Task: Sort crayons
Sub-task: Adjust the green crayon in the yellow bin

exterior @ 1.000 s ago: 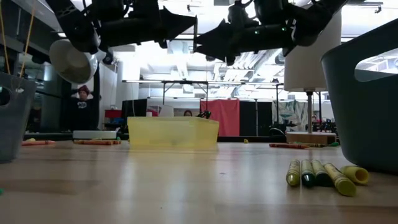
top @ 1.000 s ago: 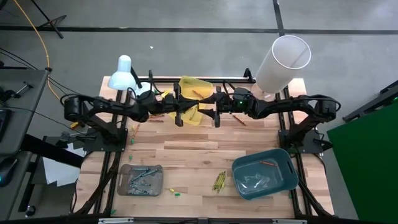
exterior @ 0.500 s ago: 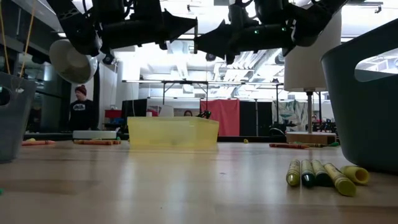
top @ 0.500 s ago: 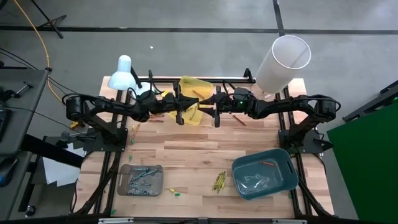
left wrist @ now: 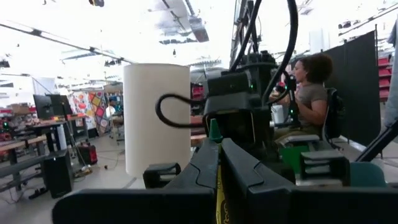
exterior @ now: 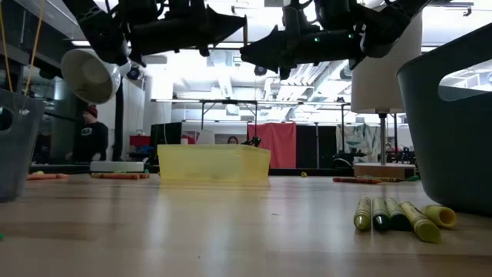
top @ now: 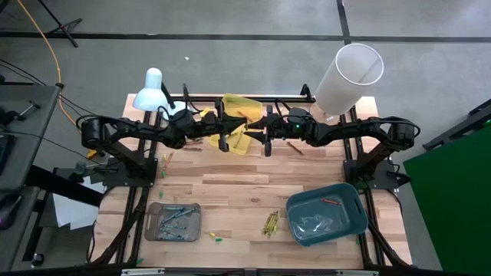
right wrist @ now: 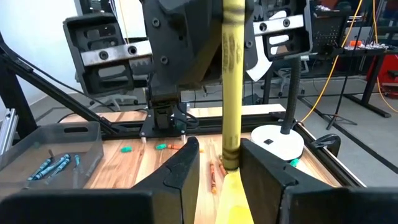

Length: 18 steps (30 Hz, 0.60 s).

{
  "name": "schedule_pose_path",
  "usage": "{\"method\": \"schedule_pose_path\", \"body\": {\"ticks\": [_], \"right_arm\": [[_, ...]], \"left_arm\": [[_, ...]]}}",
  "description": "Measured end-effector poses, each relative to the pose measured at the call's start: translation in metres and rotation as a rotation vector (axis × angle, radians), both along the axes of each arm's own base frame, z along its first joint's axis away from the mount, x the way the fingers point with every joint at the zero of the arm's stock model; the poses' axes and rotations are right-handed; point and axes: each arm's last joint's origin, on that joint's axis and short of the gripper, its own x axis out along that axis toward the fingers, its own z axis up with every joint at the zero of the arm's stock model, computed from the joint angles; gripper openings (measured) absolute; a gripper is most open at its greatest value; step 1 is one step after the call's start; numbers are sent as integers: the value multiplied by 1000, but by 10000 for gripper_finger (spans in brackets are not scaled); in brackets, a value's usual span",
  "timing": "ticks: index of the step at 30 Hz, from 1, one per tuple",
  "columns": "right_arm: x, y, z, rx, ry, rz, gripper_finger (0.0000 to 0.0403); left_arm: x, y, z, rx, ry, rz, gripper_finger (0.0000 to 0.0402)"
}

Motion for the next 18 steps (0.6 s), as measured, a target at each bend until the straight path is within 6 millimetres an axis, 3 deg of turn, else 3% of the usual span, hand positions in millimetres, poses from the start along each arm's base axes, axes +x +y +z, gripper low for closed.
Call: {"method": "schedule_pose_path", "body": {"ticks": [10, 15, 18], "right_arm": [[0, 0, 1, -2, -7, 0, 96], [0, 0, 0, -14, -2, -4, 24], [-1, -2, 0, -29, 7, -10, 15]], "left_arm": [[1, 0, -3, -9, 29, -2, 0], [1, 0, -4, 0, 43, 1, 0], [1, 0, -5, -8, 48, 0, 2]]}}
